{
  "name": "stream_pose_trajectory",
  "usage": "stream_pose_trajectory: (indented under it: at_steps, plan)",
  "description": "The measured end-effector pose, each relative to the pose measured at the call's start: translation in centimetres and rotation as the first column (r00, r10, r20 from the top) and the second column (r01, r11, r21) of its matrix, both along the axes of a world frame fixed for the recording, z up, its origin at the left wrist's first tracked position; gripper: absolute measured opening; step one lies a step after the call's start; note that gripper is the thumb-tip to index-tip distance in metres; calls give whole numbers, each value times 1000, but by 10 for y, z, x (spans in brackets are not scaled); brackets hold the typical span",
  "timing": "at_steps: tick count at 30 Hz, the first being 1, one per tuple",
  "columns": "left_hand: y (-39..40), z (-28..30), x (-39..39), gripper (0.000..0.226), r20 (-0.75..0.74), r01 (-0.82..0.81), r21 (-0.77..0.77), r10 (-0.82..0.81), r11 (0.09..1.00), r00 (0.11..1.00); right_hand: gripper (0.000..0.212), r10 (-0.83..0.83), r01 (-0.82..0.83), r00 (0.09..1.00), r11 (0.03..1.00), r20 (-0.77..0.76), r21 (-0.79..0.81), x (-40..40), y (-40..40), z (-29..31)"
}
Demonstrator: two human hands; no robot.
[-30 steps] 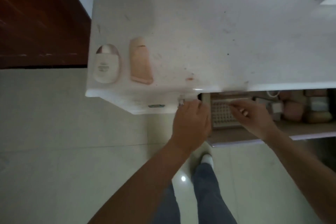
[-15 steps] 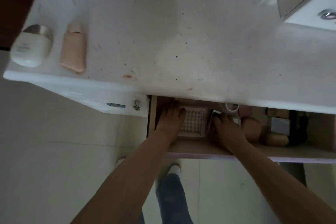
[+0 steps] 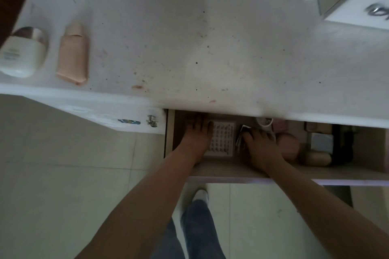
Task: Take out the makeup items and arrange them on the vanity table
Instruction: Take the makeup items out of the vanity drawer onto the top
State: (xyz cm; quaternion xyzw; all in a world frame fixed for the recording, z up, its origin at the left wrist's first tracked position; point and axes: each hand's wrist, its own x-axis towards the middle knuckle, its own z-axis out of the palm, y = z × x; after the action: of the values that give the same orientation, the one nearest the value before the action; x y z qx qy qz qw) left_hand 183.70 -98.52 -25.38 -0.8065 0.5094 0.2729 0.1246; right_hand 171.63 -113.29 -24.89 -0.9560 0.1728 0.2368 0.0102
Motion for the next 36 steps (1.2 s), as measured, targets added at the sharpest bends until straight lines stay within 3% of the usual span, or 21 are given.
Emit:
stream_pose_trajectory:
  at_steps: [7,12,17,21,24,29,36]
  plan:
    - [11,6,5,112,-8,9,-73,-9,997,1000,68,-147,147,989,985,-5,92,-8,9,29]
    - [32,41,8,115,-8,124,-210,-129,970,992,55,-301,253,923,944,238,211,-33,25,80]
    - [68,88,21,117,43,220,-261,-216,940,975,61,-331,243,837,938,436,246,-21,49,129]
    - [95,127,70,119,132,141,-318,-103,938,986,64,-223,131,826,969,517,208,28,62,148]
    - [104,143,121,118,203,108,-273,-53,956,978,62,-144,44,820,981,555,190,76,71,151]
    - [102,143,179,117,139,54,-145,-34,988,990,62,-17,-69,890,983,456,170,148,78,142]
    - [103,120,204,117,92,9,-94,0,996,996,61,-74,33,971,983,228,181,180,62,120]
